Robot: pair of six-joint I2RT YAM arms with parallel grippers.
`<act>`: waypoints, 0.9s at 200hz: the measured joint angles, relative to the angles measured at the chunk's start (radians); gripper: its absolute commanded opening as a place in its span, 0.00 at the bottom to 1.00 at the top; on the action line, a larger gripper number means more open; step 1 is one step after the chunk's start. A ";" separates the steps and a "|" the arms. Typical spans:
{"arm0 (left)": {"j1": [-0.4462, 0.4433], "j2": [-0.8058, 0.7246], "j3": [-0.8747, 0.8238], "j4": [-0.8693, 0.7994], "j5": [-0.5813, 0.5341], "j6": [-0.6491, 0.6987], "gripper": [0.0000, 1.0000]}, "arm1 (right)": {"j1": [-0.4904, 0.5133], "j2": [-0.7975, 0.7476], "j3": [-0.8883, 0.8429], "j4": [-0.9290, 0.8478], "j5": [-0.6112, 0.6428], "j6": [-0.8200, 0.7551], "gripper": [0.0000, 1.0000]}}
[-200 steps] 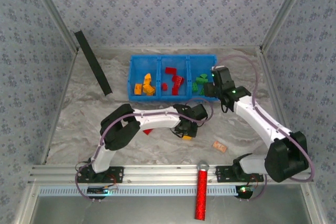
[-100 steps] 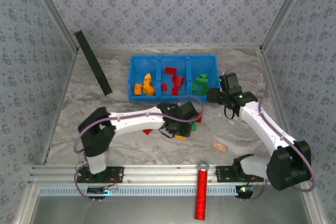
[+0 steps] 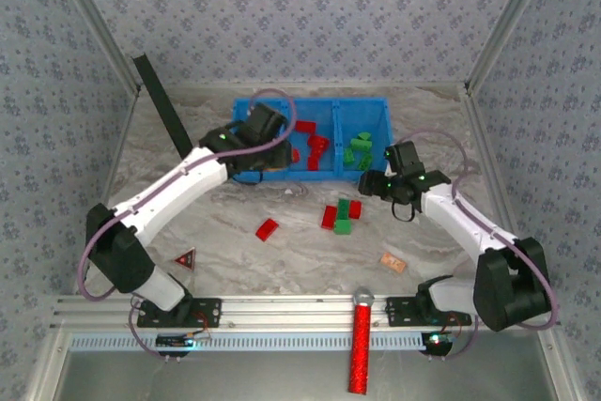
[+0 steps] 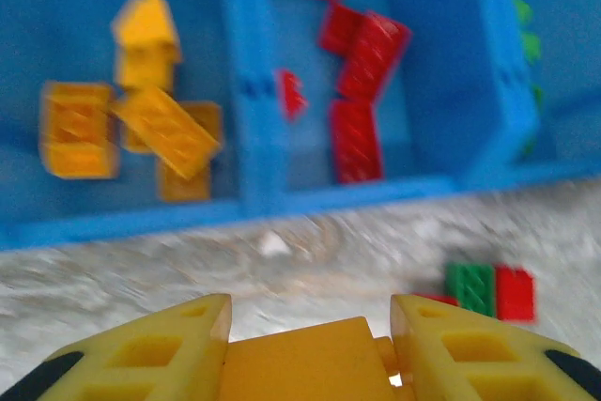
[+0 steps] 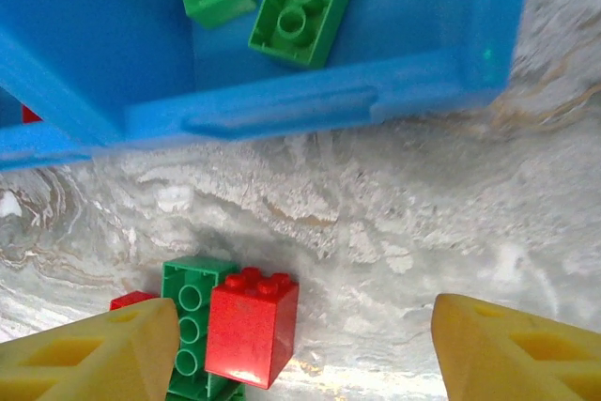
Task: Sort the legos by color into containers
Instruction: Place the lego in the container.
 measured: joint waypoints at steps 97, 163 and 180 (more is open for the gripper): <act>0.253 0.205 0.134 0.009 0.032 0.128 0.33 | 0.135 0.214 0.007 0.050 0.021 0.042 0.59; 0.267 0.354 0.242 0.004 0.080 0.143 0.32 | 0.145 0.293 0.026 0.054 0.061 0.045 0.45; 0.268 0.368 0.267 0.005 0.088 0.147 0.33 | 0.153 0.307 0.034 0.052 0.076 0.044 0.41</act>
